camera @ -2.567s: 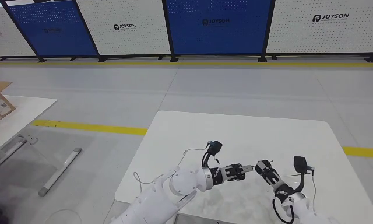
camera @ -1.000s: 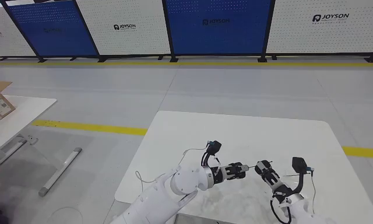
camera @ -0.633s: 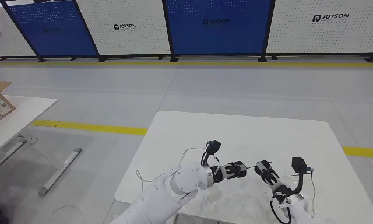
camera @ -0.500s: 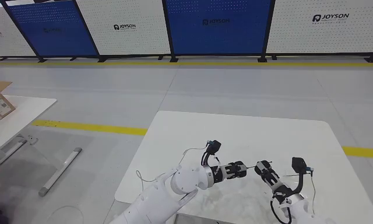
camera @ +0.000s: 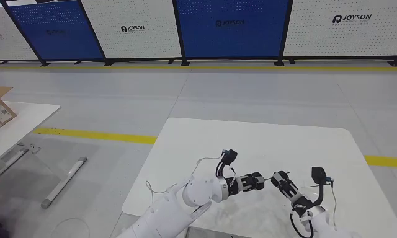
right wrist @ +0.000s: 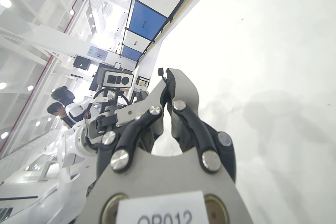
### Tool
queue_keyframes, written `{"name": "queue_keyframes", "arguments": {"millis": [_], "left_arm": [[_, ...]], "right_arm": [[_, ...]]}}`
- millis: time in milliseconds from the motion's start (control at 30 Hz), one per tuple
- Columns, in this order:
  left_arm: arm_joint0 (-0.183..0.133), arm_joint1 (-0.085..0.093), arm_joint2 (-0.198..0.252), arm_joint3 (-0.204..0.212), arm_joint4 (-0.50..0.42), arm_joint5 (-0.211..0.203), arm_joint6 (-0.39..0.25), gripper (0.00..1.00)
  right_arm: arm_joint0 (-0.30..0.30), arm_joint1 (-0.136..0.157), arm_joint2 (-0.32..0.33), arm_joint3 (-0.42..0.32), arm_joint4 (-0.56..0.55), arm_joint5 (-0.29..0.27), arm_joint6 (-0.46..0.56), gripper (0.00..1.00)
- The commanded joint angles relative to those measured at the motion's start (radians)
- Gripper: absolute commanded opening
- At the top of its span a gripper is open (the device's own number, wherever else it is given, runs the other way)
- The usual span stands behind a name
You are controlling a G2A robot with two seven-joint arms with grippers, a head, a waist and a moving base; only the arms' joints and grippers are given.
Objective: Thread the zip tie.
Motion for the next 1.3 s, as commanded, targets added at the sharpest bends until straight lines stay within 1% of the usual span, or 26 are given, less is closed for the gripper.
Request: {"name": "queue_keyframes", "arguments": {"millis": [0, 267, 333, 500, 533, 567, 600, 667, 767, 1100, 1167, 1267], "left_arm": [[0.001, 0.000, -0.001, -0.002, -0.001, -0.004, -0.004, 0.00], [0.001, 0.002, -0.003, -0.003, -0.002, -0.011, -0.014, 0.00], [-0.001, 0.001, -0.004, 0.000, -0.014, -0.010, -0.024, 0.00], [-0.004, 0.000, -0.003, 0.007, -0.016, -0.012, -0.019, 0.01], [-0.004, 0.000, -0.002, 0.007, -0.015, -0.012, -0.018, 0.12], [-0.004, 0.000, -0.002, 0.005, -0.015, -0.012, -0.019, 0.18], [-0.004, 0.000, -0.002, 0.005, -0.015, -0.011, -0.020, 0.22], [-0.003, 0.001, -0.003, 0.003, -0.014, -0.010, -0.021, 0.27], [-0.002, 0.002, -0.007, 0.002, -0.014, -0.009, -0.017, 0.25], [0.013, 0.008, -0.026, -0.013, -0.012, -0.009, -0.015, 0.09], [0.015, 0.009, -0.027, -0.014, -0.010, -0.008, -0.015, 0.07], [0.017, 0.009, -0.028, -0.016, -0.009, -0.007, -0.014, 0.07]], "right_arm": [[0.001, 0.000, 0.000, 0.000, 0.001, 0.003, 0.003, 0.00], [0.014, -0.001, -0.006, 0.002, 0.002, 0.017, 0.027, 0.00], [0.015, -0.002, -0.008, 0.002, 0.000, 0.018, 0.027, 0.00], [0.015, -0.002, -0.008, 0.000, -0.002, 0.021, 0.023, 0.00], [0.014, -0.002, -0.007, -0.001, -0.004, 0.022, 0.022, 0.00], [0.014, -0.002, -0.007, -0.002, -0.005, 0.023, 0.021, 0.00], [0.014, -0.003, -0.007, -0.002, -0.006, 0.024, 0.021, 0.00], [0.013, -0.003, -0.007, -0.003, -0.007, 0.026, 0.021, 0.00], [0.013, -0.003, -0.007, -0.002, -0.008, 0.028, 0.022, 0.00], [0.016, -0.005, -0.007, 0.009, -0.009, 0.031, 0.013, 0.00], [0.016, -0.005, -0.007, 0.010, -0.008, 0.031, 0.011, 0.00], [0.016, -0.006, -0.006, 0.011, -0.007, 0.029, 0.009, 0.00]]}}
